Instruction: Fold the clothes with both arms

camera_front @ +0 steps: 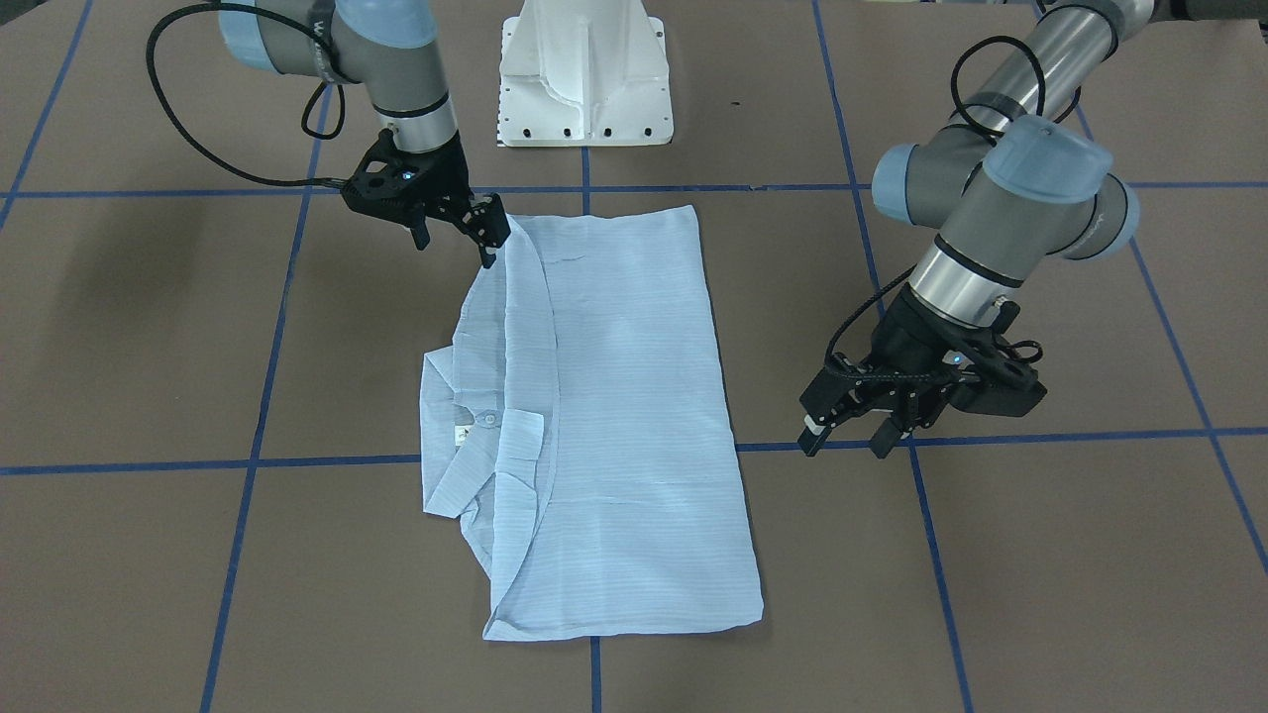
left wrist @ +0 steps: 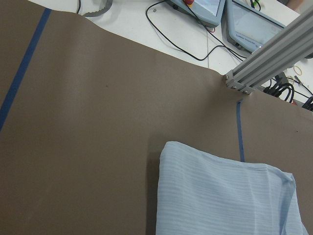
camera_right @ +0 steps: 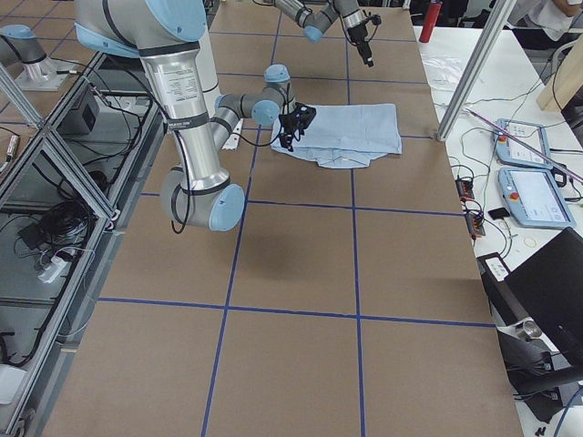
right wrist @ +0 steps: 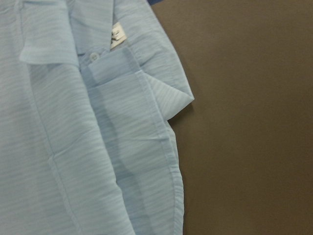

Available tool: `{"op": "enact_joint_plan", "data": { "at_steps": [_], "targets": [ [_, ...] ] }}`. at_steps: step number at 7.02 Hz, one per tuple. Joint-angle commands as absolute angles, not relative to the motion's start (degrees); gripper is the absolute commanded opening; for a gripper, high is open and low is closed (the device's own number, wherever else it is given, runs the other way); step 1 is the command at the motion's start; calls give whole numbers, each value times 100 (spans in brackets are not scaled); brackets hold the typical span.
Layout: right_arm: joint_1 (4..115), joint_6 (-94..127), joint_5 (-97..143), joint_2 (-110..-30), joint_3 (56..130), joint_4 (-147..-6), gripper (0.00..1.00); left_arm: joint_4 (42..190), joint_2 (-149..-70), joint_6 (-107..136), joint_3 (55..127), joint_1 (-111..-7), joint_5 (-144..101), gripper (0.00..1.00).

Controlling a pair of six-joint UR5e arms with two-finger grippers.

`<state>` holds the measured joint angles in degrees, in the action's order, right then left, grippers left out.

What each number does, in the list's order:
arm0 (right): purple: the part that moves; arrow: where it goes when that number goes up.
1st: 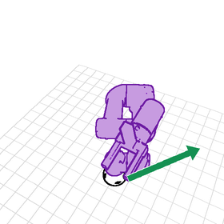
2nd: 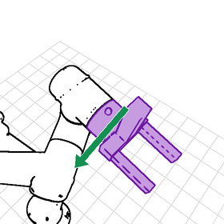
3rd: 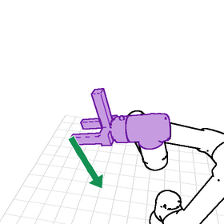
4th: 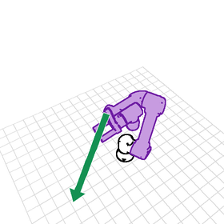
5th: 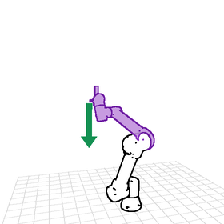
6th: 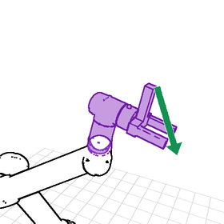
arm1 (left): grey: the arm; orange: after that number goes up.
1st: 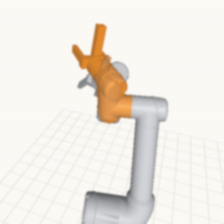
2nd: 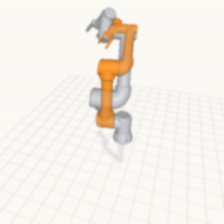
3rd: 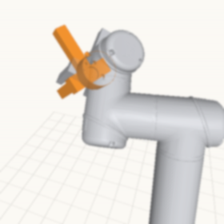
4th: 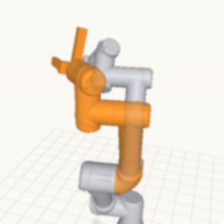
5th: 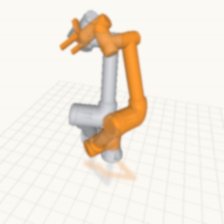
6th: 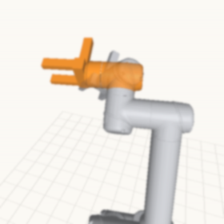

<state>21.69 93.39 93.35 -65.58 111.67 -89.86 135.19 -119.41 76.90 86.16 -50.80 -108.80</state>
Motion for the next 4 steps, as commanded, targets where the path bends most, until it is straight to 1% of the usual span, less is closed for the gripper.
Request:
{"op": "enact_joint_plan", "data": {
  "at_steps": [1,4],
  "targets": [
    [1943,7566,9325,-6128,10857,-9272,100,13518,-11927,7699,8666,-5080,-10881,100],
    [1661,5833,9360,-6082,10627,-9308,100,13526,-11822,7752,8683,-5071,-10881,100]
  ]
}}
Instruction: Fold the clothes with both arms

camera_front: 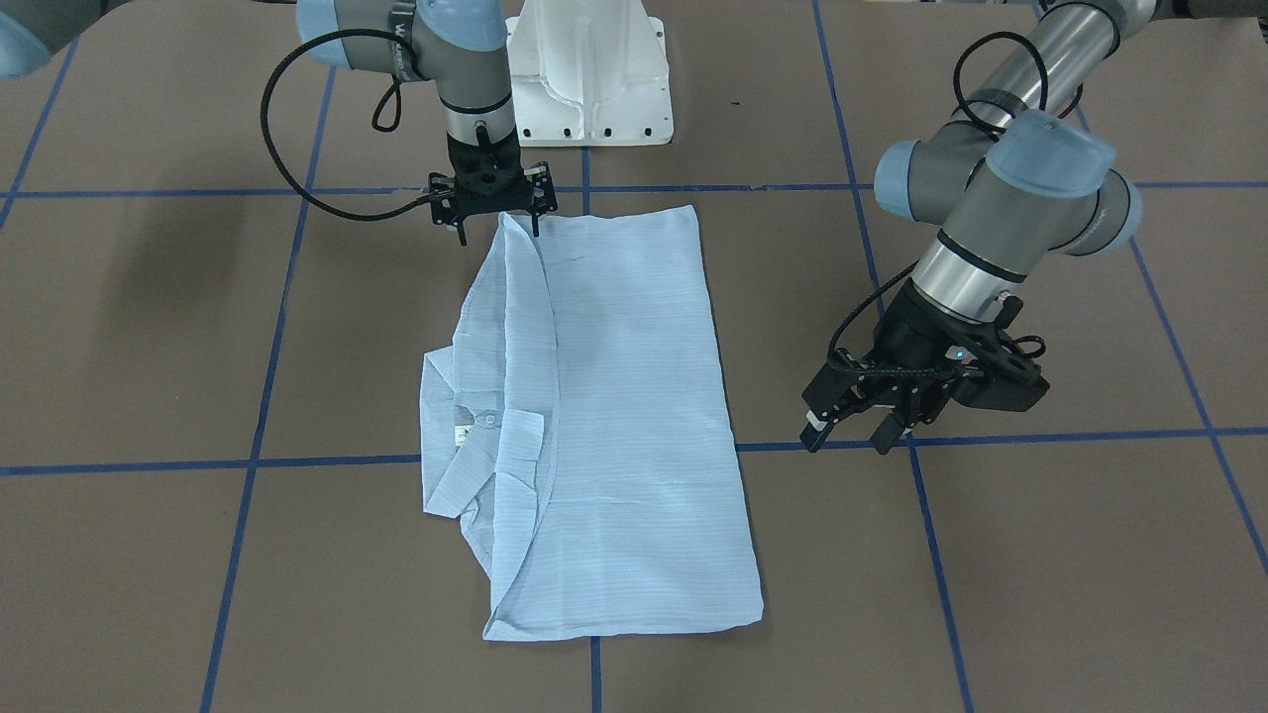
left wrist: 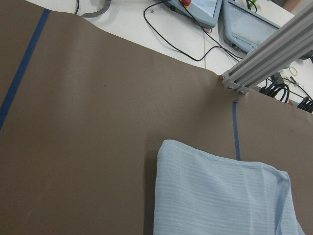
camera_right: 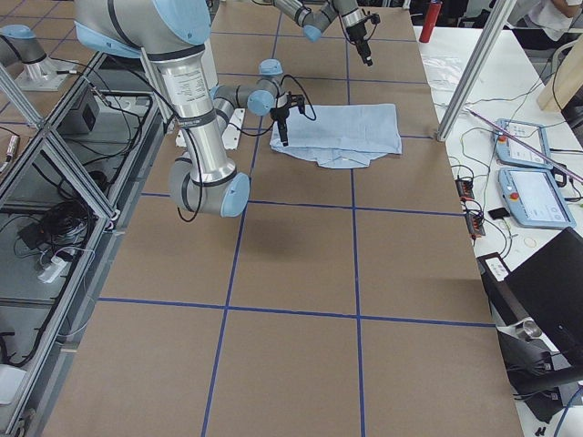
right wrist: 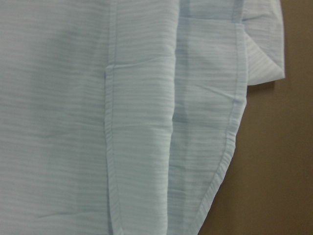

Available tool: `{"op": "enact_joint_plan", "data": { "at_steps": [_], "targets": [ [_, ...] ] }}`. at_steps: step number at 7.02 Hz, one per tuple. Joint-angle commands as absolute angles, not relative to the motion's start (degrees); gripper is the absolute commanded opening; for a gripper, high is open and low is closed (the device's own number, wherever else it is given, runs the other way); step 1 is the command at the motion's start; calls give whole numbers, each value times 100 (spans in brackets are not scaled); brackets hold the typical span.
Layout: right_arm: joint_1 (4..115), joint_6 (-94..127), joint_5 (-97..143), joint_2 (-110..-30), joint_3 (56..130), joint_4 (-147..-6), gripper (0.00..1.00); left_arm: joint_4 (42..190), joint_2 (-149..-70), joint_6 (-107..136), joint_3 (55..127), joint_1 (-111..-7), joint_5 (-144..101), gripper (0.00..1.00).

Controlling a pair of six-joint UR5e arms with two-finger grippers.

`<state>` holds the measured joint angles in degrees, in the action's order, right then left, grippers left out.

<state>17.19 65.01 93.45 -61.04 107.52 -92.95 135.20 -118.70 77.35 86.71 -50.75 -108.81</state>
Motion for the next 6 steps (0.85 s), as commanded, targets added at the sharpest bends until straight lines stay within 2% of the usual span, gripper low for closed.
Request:
{"op": "enact_joint_plan", "data": {
  "at_steps": [1,6],
  "targets": [
    [1670,5479,9369,-6108,10548,-9308,100,13518,-11804,7778,8771,-5063,-10881,100],
    [1670,5379,9492,-6011,10318,-9299,100,13518,-11742,7778,8824,-5054,-10881,100]
  ]
}}
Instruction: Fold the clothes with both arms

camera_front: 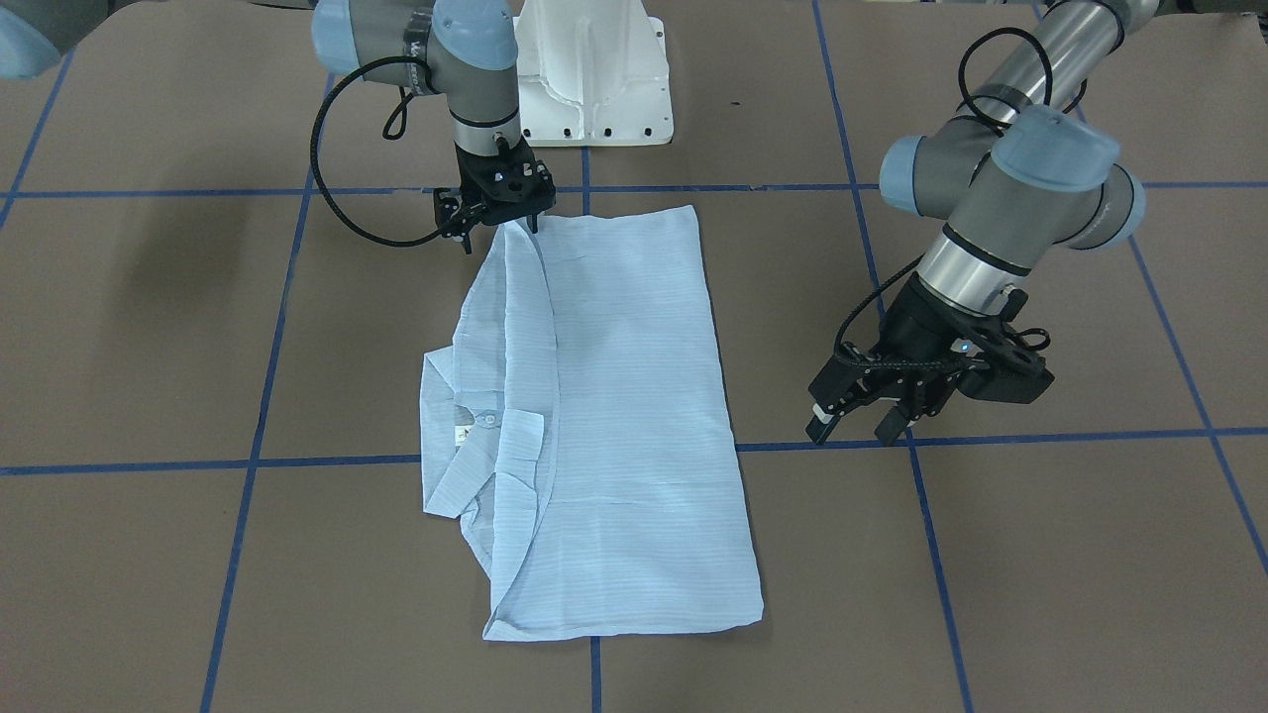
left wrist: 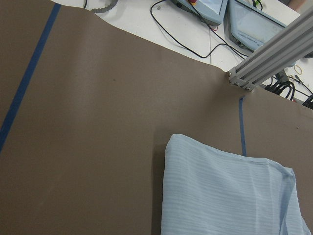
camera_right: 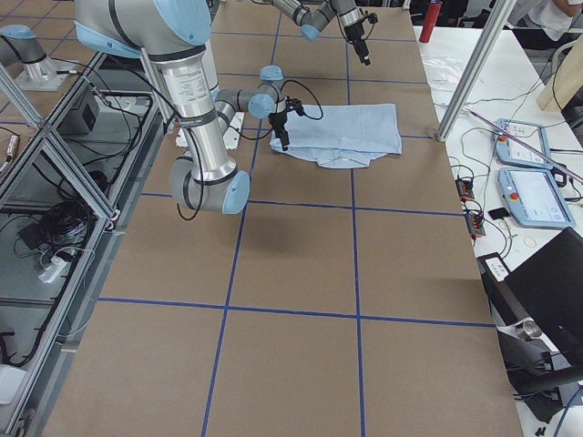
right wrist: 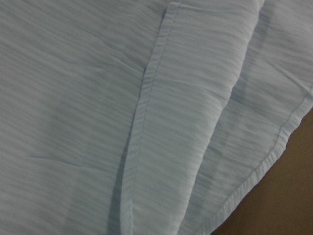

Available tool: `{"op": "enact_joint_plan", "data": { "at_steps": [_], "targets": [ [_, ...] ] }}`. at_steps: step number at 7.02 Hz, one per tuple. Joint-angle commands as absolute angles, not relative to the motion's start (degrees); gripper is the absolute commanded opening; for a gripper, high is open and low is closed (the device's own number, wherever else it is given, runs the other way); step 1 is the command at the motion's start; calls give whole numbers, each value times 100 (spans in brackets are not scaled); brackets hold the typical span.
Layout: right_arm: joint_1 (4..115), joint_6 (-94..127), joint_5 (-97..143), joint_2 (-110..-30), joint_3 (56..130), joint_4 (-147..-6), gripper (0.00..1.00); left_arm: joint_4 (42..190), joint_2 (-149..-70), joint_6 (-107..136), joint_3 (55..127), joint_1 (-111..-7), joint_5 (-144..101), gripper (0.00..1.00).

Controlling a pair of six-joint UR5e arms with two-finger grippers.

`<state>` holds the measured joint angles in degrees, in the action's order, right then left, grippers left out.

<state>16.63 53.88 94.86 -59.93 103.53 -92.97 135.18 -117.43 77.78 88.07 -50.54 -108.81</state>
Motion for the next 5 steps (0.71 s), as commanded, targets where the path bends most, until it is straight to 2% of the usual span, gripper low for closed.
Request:
{"op": "enact_joint_plan", "data": {
  "at_steps": [1,3,5],
  "targets": [
    [1748,5274,9553,-6038,10327,-9290,100,13518,-11742,7778,8824,-5054,-10881,100],
    [1976,5168,9772,-6457,10484,-9247,100,13518,-11733,7778,8824,-5054,-10881,100],
    [2345,4695,10080,-7238,11028,-9264,100,13509,-11733,7778,8911,-5054,-10881,100]
  ]
}}
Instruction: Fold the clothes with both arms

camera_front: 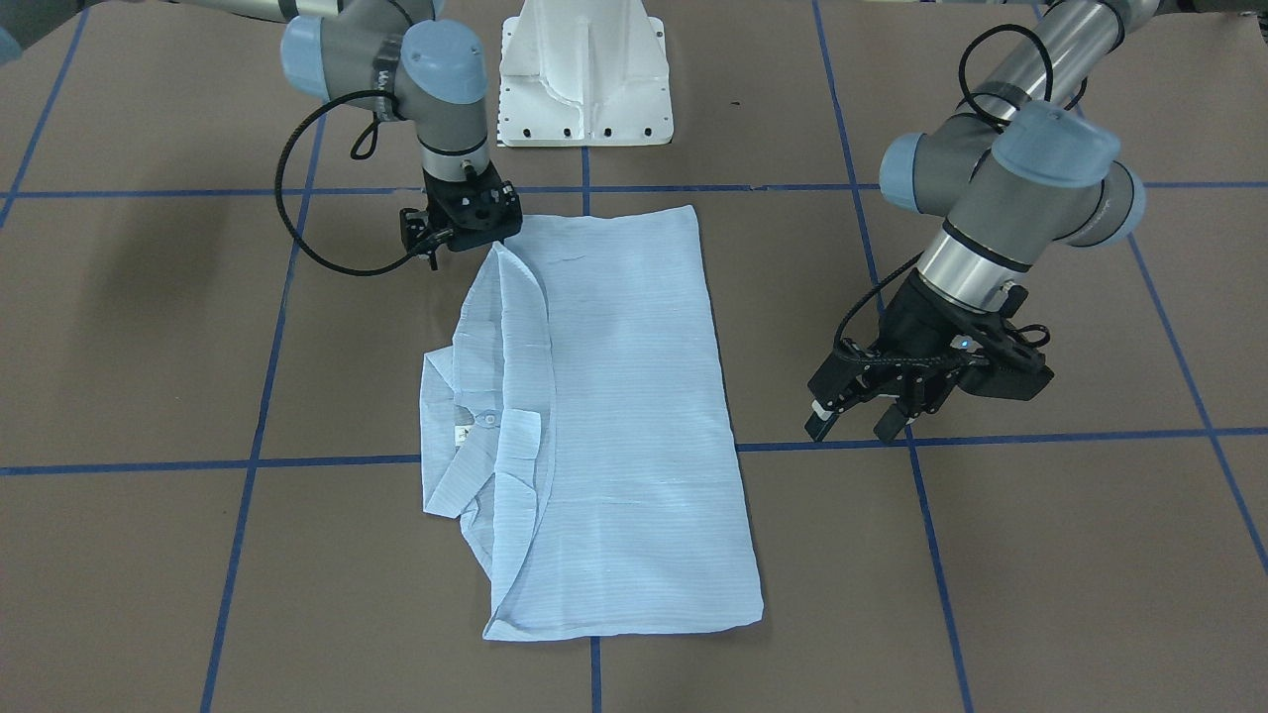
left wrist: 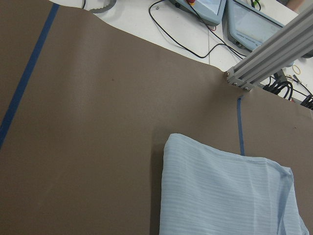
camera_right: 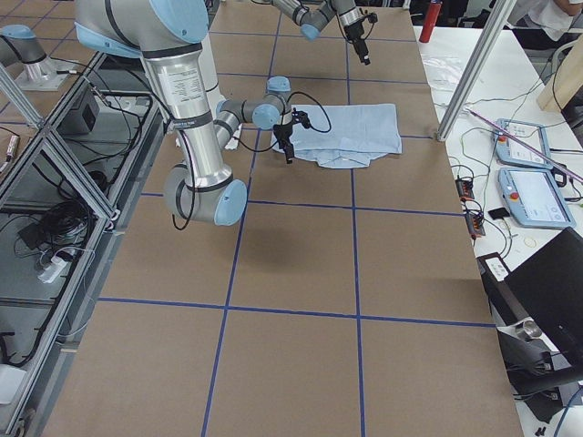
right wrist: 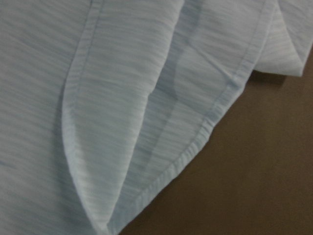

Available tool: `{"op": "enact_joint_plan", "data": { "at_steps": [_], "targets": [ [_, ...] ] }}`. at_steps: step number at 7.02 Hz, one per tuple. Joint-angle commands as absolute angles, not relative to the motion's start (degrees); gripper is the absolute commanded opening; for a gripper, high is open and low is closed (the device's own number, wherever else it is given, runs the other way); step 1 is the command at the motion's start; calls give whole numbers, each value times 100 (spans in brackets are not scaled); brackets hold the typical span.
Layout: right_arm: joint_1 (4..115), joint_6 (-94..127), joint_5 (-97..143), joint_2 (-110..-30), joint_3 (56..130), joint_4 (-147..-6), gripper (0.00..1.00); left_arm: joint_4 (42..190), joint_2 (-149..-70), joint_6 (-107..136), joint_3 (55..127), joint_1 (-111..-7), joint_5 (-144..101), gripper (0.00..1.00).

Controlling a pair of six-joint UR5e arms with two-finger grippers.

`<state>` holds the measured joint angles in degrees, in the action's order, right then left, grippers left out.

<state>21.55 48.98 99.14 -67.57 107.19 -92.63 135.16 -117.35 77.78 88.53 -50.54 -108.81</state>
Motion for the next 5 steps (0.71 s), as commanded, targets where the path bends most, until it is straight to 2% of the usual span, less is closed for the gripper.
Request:
{"op": "enact_joint_plan", "data": {
  "at_steps": [1,3,4,5],
  "targets": [
    [2329,4815,9994,-7895,11370,-9238,100,13161,-11742,7778,9121,-5045,-10881,100],
    [2303,5395,10072,-7903,11540,-9281,100,12806,-11751,7770,9369,-5036,-10881,100],
    [2303,6214,10072,-7484,11470,-9290,100,12806,-11751,7770,9378,-5036,-10881,100],
    [2198,8111,10072,-6949,11304,-9238,100,12806,-11760,7770,9387,-5036,-10881,100]
  ]
}}
